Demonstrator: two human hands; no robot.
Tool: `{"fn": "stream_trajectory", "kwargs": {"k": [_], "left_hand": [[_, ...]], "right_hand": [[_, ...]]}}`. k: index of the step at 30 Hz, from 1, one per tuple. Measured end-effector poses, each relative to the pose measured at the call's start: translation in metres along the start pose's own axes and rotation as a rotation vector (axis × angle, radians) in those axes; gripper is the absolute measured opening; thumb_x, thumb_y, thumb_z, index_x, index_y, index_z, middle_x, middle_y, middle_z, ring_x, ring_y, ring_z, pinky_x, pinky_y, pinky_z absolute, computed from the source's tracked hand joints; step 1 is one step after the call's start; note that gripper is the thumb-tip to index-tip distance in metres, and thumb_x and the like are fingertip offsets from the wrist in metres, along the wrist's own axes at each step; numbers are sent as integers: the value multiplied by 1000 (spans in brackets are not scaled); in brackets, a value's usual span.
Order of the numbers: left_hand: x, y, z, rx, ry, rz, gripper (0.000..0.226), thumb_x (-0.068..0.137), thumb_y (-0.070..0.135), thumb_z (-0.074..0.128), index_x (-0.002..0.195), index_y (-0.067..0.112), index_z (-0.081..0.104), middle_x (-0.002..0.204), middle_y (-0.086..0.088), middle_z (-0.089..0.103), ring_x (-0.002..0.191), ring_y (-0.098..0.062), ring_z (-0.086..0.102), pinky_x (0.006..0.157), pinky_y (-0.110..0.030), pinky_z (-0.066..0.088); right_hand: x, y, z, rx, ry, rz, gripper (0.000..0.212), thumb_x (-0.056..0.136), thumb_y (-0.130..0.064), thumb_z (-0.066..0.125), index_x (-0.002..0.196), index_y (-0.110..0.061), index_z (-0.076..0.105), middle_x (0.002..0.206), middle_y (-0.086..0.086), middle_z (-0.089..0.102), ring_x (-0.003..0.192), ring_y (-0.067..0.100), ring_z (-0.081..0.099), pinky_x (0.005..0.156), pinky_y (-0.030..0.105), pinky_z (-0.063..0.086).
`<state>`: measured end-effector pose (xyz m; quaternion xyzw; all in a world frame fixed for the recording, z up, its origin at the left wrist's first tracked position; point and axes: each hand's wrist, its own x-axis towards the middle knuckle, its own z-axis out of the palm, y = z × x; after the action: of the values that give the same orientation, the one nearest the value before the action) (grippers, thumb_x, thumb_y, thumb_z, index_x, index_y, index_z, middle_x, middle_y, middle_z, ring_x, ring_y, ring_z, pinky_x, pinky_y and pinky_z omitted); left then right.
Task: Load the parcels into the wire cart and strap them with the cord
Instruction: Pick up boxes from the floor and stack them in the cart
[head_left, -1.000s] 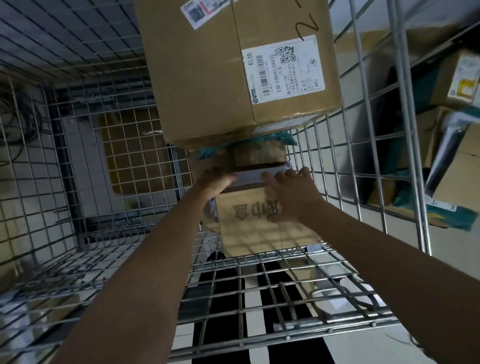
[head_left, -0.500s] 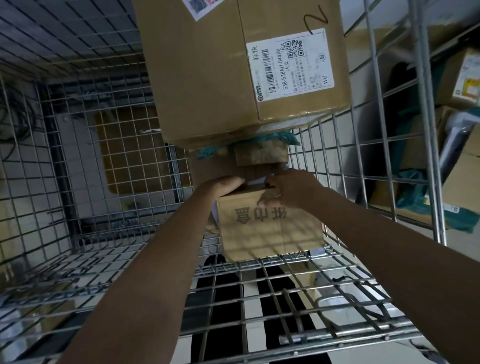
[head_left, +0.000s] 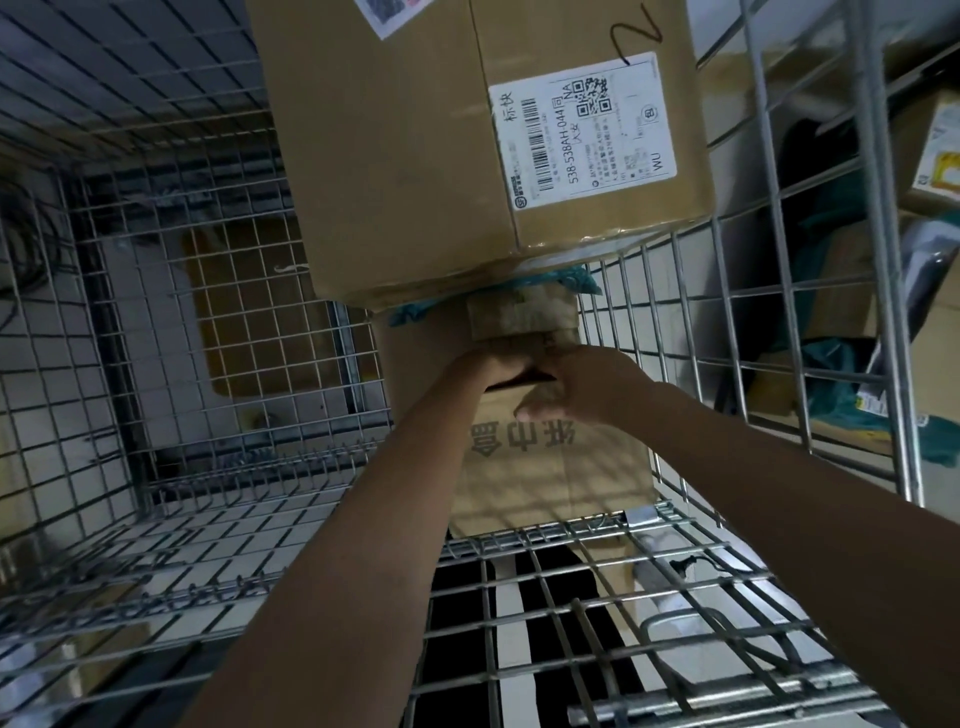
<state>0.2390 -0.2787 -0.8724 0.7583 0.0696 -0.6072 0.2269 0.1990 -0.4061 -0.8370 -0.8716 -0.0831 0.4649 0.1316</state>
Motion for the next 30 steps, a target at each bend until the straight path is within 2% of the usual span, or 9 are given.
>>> {"fn": "stream_trajectory", "kwargs": {"k": [4, 8, 11, 14, 16, 18, 21, 24, 30], "left_hand": [[-4, 3, -1, -88, -18, -8, 55, 100, 44, 39, 146, 14, 35, 153, -12, 31, 132, -29, 39, 89, -30, 32], [-9, -14, 0, -109, 64, 37, 48, 98, 45, 40, 138, 19, 47, 144, -11, 45, 124, -30, 48, 96, -35, 40], [-26, -44, -12, -35, 198, 59, 33, 98, 32, 42, 118, 11, 58, 117, -20, 61, 103, -33, 59, 70, -30, 41], [-55, -84, -16, 34, 335, 25, 26, 98, 19, 45, 116, 4, 56, 122, -18, 55, 112, -32, 53, 86, -36, 46], [-75, -103, -13, -21, 388, -45, 31, 97, 27, 46, 119, 9, 58, 123, -13, 59, 110, -31, 56, 94, -41, 47], [-96, -118, -5, -86, 359, -56, 36, 98, 38, 41, 118, 13, 59, 119, -10, 63, 102, -30, 60, 90, -40, 48], [-138, -124, 5, -111, 368, -87, 37, 95, 46, 39, 92, 17, 61, 96, -13, 67, 85, -28, 63, 83, -40, 51], [-186, -121, 14, -120, 418, -93, 37, 93, 45, 42, 65, 20, 48, 65, -5, 52, 64, -24, 53, 66, -34, 43], [-294, -128, 24, -155, 580, -84, 33, 94, 39, 39, 70, 18, 48, 77, -6, 56, 74, -22, 54, 72, -34, 34]], "right_hand": [[2, 1, 2, 27, 10, 14, 72, 74, -69, 65, 134, -34, 48, 122, 0, 64, 109, 24, 62, 84, 30, 46], [3, 0, -1, -46, -21, 37, 71, 74, -74, 60, 128, -30, 54, 117, 1, 66, 106, 23, 63, 86, 31, 48], [-4, -5, -1, -99, -3, 81, 71, 74, -77, 56, 123, -25, 57, 117, 2, 65, 106, 23, 62, 90, 33, 47], [-20, -16, 0, -258, 107, 99, 71, 81, -72, 51, 129, -19, 48, 132, 8, 54, 117, 28, 55, 97, 39, 39], [-36, -23, 1, -320, 194, 83, 68, 84, -66, 52, 130, -17, 47, 137, 9, 50, 123, 28, 50, 102, 41, 37], [-56, -31, -2, -327, 234, 67, 66, 85, -63, 54, 131, -16, 46, 138, 9, 48, 125, 28, 48, 102, 42, 37], [-88, -41, -12, -322, 194, 50, 67, 85, -61, 56, 135, -18, 43, 139, 8, 46, 126, 29, 46, 101, 42, 38], [-127, -53, -21, -295, 143, 48, 68, 85, -63, 54, 136, -20, 42, 134, 9, 50, 123, 31, 48, 100, 41, 40], [-193, -100, -32, -385, 122, 3, 67, 86, -64, 52, 137, -22, 41, 128, 7, 54, 114, 28, 55, 93, 40, 44]]}}
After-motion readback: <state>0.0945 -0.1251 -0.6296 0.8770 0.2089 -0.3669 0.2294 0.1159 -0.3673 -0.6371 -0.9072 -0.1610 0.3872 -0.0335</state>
